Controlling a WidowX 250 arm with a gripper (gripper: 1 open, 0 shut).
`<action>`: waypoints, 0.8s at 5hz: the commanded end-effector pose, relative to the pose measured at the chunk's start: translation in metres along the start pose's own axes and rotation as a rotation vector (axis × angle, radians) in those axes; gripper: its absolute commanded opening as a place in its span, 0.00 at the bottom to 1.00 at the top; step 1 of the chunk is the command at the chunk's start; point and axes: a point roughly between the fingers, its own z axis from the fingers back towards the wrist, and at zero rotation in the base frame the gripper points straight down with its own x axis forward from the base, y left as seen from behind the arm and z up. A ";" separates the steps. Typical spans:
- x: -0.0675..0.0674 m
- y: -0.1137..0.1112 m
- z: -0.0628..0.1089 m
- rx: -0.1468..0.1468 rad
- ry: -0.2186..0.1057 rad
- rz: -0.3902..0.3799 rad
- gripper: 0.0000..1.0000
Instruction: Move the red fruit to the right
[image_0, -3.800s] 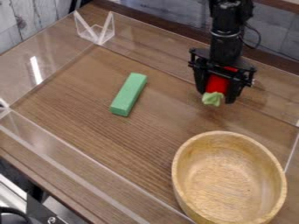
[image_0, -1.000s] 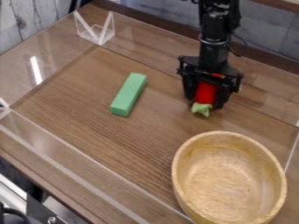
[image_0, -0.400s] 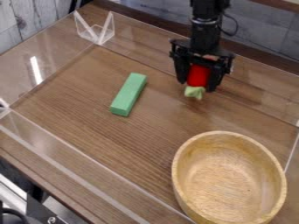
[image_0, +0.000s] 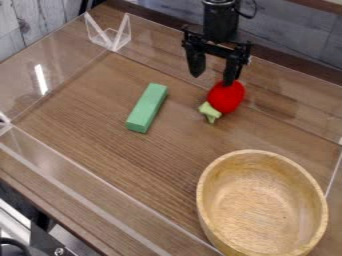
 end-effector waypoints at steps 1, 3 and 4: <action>-0.010 0.006 0.038 0.013 -0.087 -0.046 1.00; -0.027 -0.010 0.054 0.018 -0.082 -0.093 1.00; -0.032 -0.009 0.050 0.018 -0.079 -0.104 1.00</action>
